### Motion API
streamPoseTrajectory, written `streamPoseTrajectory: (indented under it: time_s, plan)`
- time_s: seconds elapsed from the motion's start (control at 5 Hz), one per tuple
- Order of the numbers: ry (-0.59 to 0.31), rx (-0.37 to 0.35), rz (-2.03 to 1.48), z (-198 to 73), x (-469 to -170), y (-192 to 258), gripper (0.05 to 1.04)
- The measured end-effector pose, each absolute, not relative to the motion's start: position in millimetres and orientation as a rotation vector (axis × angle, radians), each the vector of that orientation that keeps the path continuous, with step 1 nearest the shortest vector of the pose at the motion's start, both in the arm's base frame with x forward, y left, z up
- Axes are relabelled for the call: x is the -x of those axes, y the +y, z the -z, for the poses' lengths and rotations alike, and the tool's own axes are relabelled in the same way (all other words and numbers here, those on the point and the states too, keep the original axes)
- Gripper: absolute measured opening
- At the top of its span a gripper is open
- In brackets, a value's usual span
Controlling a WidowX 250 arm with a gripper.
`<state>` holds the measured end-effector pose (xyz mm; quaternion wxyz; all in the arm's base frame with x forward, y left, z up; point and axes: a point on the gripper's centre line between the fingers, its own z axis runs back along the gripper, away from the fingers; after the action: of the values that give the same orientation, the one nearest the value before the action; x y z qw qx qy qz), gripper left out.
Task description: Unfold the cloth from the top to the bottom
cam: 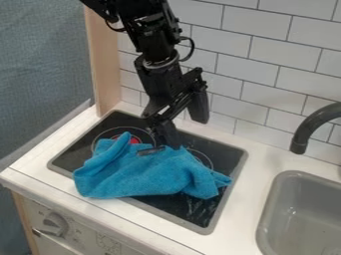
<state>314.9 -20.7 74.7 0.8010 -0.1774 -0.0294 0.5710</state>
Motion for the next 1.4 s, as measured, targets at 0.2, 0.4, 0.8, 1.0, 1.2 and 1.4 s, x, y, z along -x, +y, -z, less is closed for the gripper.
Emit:
streamPoseTrajectory:
  time_s: [0.2,0.4,0.8,1.0,1.2,1.4]
  plan:
    - [-0.035,0.360,-1.236,-65.7,-311.3,-20.9,0.999]
    - [-0.018,0.314,-1.357,-60.5,-320.6,-14.0,0.999]
    - [-0.067,0.245,-1.495,-60.2,-330.4,1.2,0.999]
    - [-0.058,0.248,-1.536,-56.1,-337.2,3.1,0.999]
    - [-0.071,0.222,-1.591,-50.8,-340.6,13.6,0.999]
    - [-0.076,0.200,-1.629,-44.2,-342.7,18.1,0.999]
